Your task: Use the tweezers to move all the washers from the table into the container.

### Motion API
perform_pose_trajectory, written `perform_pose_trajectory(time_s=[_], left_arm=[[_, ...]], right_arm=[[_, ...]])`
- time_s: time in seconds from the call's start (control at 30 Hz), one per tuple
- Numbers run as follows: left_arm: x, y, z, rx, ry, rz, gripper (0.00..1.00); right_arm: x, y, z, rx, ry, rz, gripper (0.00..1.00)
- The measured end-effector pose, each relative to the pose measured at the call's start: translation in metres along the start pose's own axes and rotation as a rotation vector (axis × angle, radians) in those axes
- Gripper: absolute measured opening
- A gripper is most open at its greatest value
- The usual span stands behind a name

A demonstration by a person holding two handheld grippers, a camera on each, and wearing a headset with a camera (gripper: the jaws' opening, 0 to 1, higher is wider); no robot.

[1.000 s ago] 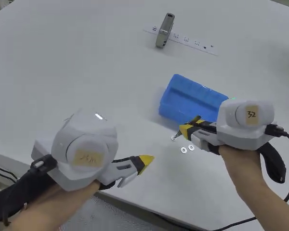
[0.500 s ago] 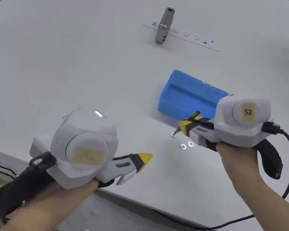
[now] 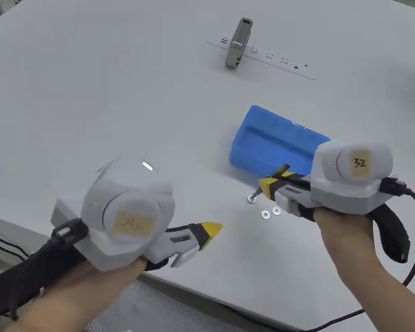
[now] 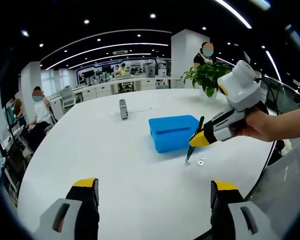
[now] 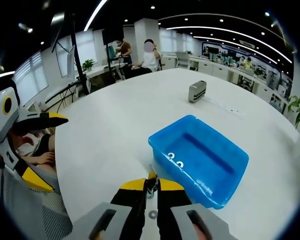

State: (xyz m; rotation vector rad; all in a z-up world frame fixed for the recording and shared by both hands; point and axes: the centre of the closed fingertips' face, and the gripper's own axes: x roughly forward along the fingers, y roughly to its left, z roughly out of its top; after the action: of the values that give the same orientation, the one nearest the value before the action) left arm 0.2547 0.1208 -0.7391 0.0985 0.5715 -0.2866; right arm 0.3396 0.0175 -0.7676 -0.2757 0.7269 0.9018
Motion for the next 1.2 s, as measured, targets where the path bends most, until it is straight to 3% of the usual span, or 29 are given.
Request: perform_pose_trajectory(time_s=[0.63,0.87,1.2], left_arm=[[0.000,0.000,-0.001,0.009,0.007,-0.001,0.95],[0.000,0.000,-0.001,0.013,0.008,-0.001,0.95],[0.001,0.000,-0.002,0.006,0.012,-0.001,0.94]], right_arm=[[-0.027,-0.005,0.037,-0.037,-0.086,-0.019,0.03],[-0.032,-0.016,0.054,-0.043,-0.125,-0.046,0.03],[-0.029,-0.031,0.063,-0.033,-0.146,-0.084,0.03]])
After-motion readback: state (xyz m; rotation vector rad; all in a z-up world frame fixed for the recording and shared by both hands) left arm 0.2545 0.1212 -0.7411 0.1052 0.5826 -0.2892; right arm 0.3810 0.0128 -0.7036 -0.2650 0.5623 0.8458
